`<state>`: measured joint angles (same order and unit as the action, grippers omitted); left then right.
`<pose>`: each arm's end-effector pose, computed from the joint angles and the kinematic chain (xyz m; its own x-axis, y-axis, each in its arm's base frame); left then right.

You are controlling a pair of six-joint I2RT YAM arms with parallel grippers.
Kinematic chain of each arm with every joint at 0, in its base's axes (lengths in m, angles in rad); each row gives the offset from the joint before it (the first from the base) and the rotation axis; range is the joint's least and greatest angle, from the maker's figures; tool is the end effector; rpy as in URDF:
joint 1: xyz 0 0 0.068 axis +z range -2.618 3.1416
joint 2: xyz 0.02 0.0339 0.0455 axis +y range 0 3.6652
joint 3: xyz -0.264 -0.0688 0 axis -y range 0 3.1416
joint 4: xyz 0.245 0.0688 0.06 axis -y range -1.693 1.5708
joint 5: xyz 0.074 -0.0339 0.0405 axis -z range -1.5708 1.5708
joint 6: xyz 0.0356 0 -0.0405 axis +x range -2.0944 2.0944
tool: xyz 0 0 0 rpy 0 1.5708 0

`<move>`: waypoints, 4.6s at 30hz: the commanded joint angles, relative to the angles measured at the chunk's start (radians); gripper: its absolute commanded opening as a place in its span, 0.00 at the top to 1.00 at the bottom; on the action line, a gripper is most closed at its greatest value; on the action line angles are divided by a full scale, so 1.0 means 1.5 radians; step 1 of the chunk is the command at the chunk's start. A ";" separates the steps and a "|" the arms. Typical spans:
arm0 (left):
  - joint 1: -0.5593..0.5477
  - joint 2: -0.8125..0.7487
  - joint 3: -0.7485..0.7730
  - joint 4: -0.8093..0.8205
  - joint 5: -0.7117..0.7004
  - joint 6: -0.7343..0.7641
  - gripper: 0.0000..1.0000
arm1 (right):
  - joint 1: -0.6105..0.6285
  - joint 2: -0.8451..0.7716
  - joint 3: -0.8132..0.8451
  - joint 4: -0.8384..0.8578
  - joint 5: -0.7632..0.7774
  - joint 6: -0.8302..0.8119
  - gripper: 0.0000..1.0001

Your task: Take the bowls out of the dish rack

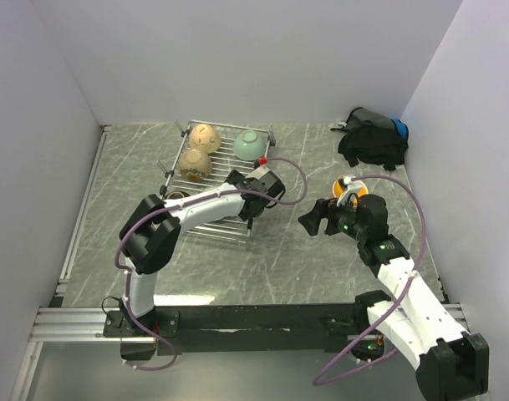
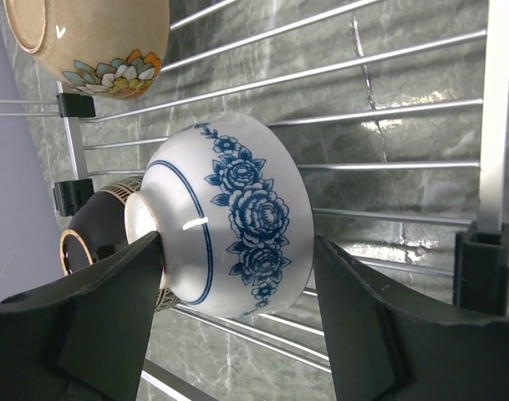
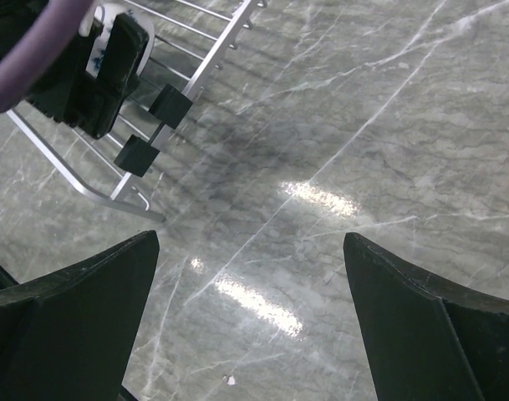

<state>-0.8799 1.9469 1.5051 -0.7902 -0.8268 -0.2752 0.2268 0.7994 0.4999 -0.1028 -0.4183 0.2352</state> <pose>0.2730 -0.2890 0.2160 -0.6779 0.5310 -0.5084 0.1890 0.7942 0.5775 0.1778 0.0559 0.2461 -0.5038 0.1023 -0.8578 -0.4651 0.8046 0.3691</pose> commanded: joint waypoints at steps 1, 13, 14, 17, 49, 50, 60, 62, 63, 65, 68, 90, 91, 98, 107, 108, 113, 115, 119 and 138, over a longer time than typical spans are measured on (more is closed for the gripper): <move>0.026 -0.046 0.024 -0.027 -0.038 0.010 0.32 | 0.003 -0.009 0.005 0.032 -0.026 0.004 0.00; 0.034 -0.026 0.017 0.016 -0.040 0.016 0.24 | 0.009 -0.006 0.001 0.047 -0.031 0.012 0.00; 0.034 -0.021 0.019 0.025 -0.041 0.019 0.25 | 0.010 -0.005 0.000 0.048 -0.030 0.012 0.00; 0.036 0.005 0.031 0.070 -0.048 0.039 0.25 | 0.010 -0.006 -0.001 0.047 -0.029 0.012 0.00; 0.047 0.148 0.101 0.030 -0.100 0.033 0.07 | 0.010 -0.006 -0.013 0.054 -0.025 0.007 0.00; 0.047 0.150 0.103 0.026 -0.101 0.033 0.07 | 0.010 -0.007 -0.012 0.053 -0.025 0.007 0.00; 0.046 0.152 0.104 -0.019 -0.096 0.080 0.08 | 0.010 -0.009 -0.014 0.055 -0.025 0.008 0.00; 0.047 0.147 0.101 -0.011 -0.095 0.084 0.12 | 0.010 -0.007 -0.014 0.055 -0.026 0.008 0.00; 0.047 0.144 0.102 -0.006 -0.094 0.087 0.12 | 0.010 -0.008 -0.014 0.055 -0.026 0.008 0.00; 0.047 0.144 0.108 -0.006 -0.098 0.089 0.17 | 0.010 -0.006 -0.013 0.055 -0.027 0.008 0.00; 0.046 0.142 0.116 -0.011 -0.104 0.090 0.27 | 0.010 -0.008 -0.012 0.053 -0.026 0.008 0.00; 0.071 -0.117 0.065 0.116 0.033 0.067 0.54 | 0.191 0.049 0.034 0.232 -0.044 0.004 0.00; 0.080 -0.130 0.057 0.123 0.051 0.060 0.54 | 0.202 0.051 0.030 0.262 -0.050 0.010 0.00; 0.110 -0.266 -0.002 0.196 0.222 -0.007 0.55 | 0.280 0.142 0.062 0.398 -0.022 -0.030 0.00; 0.223 -0.402 -0.135 0.312 0.502 -0.109 0.57 | 0.302 0.297 0.160 0.486 -0.041 -0.059 0.00; 0.236 -0.407 -0.153 0.321 0.520 -0.116 0.57 | 0.302 0.311 0.170 0.489 -0.041 -0.060 0.00; 0.259 -0.413 -0.168 0.347 0.615 -0.155 0.57 | 0.314 0.406 0.255 0.486 -0.049 -0.076 0.00; 0.279 -0.415 -0.179 0.363 0.645 -0.173 0.57 | 0.322 0.431 0.287 0.481 -0.050 -0.080 0.00; 0.310 -0.431 -0.202 0.399 0.715 -0.206 0.57 | 0.323 0.494 0.333 0.471 -0.056 -0.084 0.00; 0.369 -0.436 -0.248 0.479 0.824 -0.276 0.56 | 0.341 0.584 0.436 0.406 -0.087 -0.109 0.73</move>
<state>-0.3328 1.3422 1.1313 -0.1886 0.3679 -0.6659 0.7277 1.6894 1.1019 0.5217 -0.5266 0.0971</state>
